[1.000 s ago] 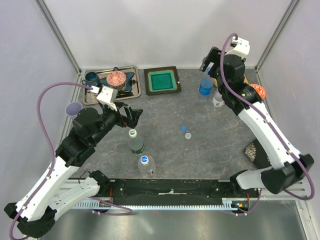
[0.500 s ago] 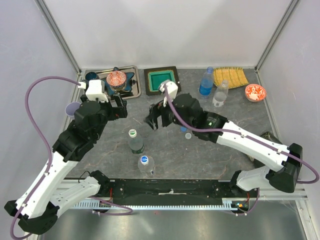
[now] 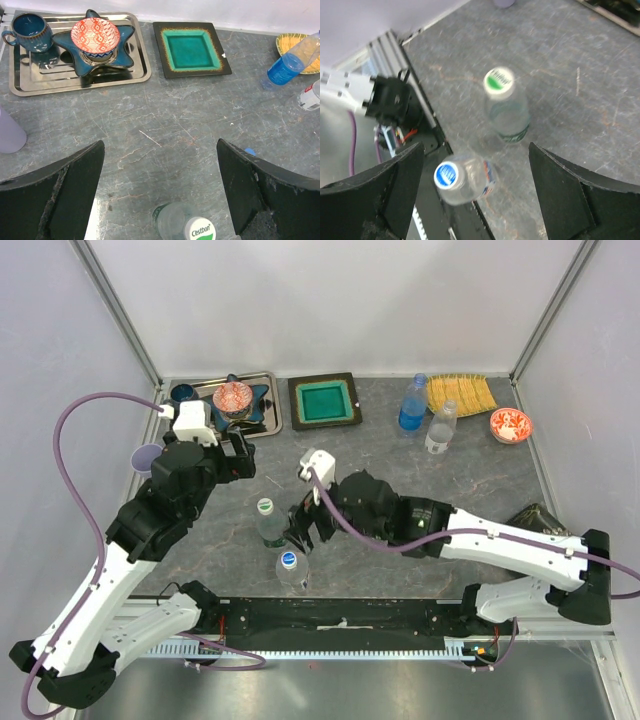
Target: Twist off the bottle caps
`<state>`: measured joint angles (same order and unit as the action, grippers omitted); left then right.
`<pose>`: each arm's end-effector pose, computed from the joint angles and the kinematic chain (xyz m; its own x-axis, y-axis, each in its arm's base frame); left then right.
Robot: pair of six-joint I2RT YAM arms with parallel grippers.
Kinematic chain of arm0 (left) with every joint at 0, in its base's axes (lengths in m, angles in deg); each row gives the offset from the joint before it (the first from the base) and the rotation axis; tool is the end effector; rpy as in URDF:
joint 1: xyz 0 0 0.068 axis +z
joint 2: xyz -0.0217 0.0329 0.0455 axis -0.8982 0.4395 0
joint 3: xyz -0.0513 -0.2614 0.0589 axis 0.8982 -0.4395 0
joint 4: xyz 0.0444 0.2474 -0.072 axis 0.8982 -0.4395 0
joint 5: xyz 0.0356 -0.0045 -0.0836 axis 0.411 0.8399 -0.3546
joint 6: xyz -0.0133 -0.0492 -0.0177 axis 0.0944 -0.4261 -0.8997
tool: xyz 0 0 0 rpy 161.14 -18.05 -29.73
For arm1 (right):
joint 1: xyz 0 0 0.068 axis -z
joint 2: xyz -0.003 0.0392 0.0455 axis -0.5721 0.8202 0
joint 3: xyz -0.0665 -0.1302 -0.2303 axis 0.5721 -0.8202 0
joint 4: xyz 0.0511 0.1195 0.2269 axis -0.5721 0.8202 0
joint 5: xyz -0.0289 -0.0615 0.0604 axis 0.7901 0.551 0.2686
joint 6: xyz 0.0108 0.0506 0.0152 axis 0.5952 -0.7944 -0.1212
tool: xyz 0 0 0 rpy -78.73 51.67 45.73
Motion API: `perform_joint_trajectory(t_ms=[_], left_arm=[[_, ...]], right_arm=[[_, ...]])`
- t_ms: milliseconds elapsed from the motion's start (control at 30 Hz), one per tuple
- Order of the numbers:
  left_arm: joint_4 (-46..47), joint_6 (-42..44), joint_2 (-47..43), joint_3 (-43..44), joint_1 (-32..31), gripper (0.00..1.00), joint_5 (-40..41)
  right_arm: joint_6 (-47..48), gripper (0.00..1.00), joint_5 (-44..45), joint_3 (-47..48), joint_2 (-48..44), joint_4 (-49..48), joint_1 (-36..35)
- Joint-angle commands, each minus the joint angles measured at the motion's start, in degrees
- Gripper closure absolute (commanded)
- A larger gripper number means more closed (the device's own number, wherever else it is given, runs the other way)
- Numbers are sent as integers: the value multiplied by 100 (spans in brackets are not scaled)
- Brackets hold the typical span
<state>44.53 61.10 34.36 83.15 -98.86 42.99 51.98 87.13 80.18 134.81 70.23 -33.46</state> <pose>0.1365 -0.0754 0.4101 -0.2821 -0.1617 -0.9457 0.0619 0.9806 -0.1861 0.1131 0.2776 0.3726 -0.3641 -0.1759 -0.9146 -0.8324 0.5019 0.2349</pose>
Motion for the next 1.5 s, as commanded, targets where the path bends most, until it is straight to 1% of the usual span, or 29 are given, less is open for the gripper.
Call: perform_joint_trajectory(t_ms=[0,200,300,467,600,767,1033,1133,1167,1233,1267,1433,1467], left_arm=[[116,-187,-40,-45,31,1,-110],[151,-187,-92,-203,22,1,-154],[195,-257,-136,-309,22,0,-276],[204,-284,-180,-406,31,1,-338],[213,-275,-233,-441,31,0,-347],[213,-284,-251,-511,22,1,-373],[213,-319,-286,-573,31,1,-435],[222,-319,-295,-582,31,1,-435],[213,-319,-286,-582,31,0,-435],[213,-319,-295,-582,22,0,-444],[213,-319,-295,-582,31,0,-444],[213,-328,-277,-573,31,1,-461],[213,-328,-268,-573,31,0,-470]], right_arm=[[335,8,328,-260,-331,338,-606],[257,8,917,-498,-244,427,-1328],[160,8,1102,-568,-59,321,-1487],[28,9,1391,-762,99,-152,-1549],[19,11,1638,-753,318,-329,-1549],[-25,14,1656,-700,556,-522,-1549],[-69,20,1629,-744,759,-549,-1549],[-130,24,1586,-823,768,-575,-1540],[-139,28,1568,-841,768,-610,-1540],[-174,32,1541,-885,759,-628,-1540],[-166,37,1541,-902,759,-637,-1540],[-192,50,1550,-946,732,-646,-1549],[-192,55,1559,-955,724,-628,-1549]])
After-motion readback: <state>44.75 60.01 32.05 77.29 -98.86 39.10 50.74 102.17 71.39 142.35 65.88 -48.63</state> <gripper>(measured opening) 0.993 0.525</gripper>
